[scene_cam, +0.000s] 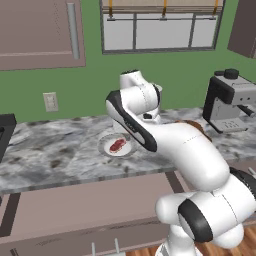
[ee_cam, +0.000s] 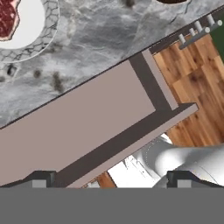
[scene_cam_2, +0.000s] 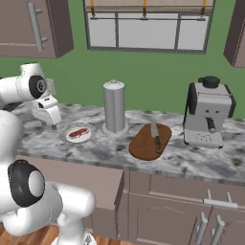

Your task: Pick up the knife from the drawer and place it on the cutting board. Then place the meat from the plate to the cutting board.

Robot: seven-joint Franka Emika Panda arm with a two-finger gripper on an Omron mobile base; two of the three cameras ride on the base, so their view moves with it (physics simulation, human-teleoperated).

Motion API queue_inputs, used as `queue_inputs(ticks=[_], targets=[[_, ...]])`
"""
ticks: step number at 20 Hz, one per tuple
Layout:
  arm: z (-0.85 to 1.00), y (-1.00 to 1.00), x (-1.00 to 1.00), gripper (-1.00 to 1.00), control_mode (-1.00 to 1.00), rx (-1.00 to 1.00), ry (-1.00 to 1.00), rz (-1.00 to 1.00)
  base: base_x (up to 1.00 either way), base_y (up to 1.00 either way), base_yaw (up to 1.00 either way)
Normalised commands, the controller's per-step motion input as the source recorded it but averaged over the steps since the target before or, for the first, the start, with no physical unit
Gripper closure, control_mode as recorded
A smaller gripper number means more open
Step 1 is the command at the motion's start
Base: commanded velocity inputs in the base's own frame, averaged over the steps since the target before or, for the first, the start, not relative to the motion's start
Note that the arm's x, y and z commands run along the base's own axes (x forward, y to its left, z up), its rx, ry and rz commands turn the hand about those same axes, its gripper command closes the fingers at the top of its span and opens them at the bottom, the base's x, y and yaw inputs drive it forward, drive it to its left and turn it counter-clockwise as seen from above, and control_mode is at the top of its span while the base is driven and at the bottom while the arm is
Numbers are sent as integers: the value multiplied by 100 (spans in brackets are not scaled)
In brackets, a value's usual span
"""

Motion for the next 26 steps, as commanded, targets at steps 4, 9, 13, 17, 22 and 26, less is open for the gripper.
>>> queue_inputs(ticks=[4,9,13,17,22,26], targets=[[-6,0,26,-100,-100,1,-1,-6,0,0,0],[-10,2,35,-100,-100,0,0,-17,0,0,0],[-9,0,37,-100,-100,0,1,-15,0,0,0],[-11,0,31,-100,-100,0,1,-7,0,0,0],[-18,0,19,-100,-100,0,0,0,0,0,0],[-25,0,12,-100,-100,0,0,0,0,0,0]])
